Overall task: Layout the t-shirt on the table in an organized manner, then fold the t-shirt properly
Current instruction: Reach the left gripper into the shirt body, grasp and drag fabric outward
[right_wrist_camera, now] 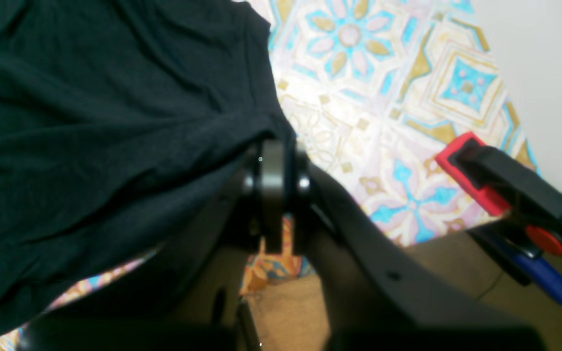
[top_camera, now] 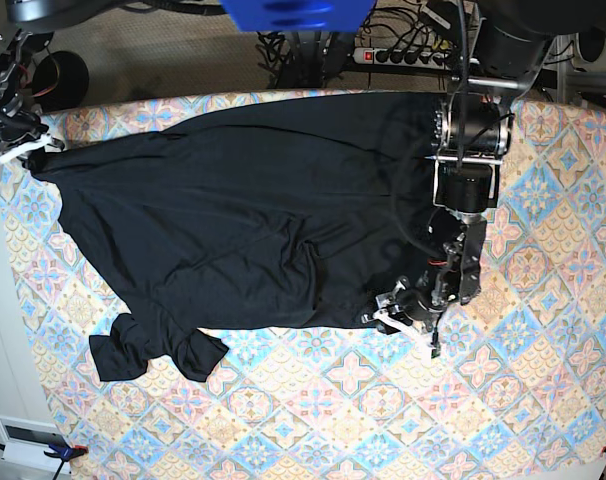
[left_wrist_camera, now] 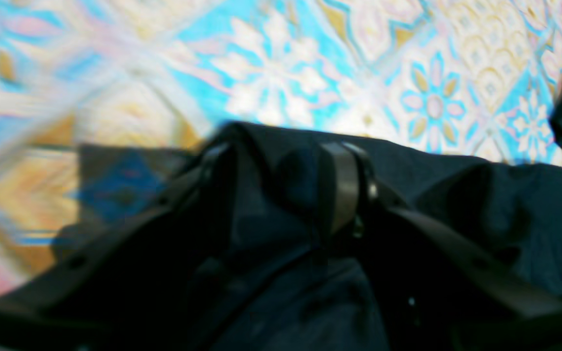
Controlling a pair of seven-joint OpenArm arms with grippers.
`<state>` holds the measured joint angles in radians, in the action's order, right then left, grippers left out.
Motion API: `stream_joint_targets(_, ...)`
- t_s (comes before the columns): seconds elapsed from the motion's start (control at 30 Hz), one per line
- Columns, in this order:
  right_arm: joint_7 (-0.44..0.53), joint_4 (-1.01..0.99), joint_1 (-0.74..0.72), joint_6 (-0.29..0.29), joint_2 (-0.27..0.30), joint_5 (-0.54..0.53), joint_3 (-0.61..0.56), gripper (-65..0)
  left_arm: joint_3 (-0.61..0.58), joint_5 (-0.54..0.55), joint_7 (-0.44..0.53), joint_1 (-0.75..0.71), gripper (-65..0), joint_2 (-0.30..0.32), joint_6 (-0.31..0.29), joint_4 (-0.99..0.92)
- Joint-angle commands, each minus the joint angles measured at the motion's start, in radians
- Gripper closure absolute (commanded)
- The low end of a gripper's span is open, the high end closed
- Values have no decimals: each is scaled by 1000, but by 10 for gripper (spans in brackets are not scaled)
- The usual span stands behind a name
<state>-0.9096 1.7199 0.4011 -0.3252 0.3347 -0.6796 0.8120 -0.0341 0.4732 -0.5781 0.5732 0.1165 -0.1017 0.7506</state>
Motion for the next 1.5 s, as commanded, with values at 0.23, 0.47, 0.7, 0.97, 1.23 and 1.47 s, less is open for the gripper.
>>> stream_joint_targets(0.23,20,18,-1,-1,22,-5,13,0,1,6,116,51,-248,-61,-5,-113)
stream_joint_targets(0.47,20,18,-1,-1,22,-5,13,0,6,11,209,100,-1,-74,3,-196)
stream_joint_targets(0.7,20,18,-1,-1,22,-5,13,0,9,15,226,161,0,-4,3,-144)
stream_joint_targets(0.97,20,21,2,-1,22,-5,13,0,52,17,228,242,0,150,3,-142)
stream_joint_targets(1.23,20,91,5,-5,-4,-7,5,0,135,15,228,262,-2,308,3,-144)
stream_joint_targets(1.47,19,87,5,-5,-12,-7,5,0,135,12,229,267,-3,389,3,-144)
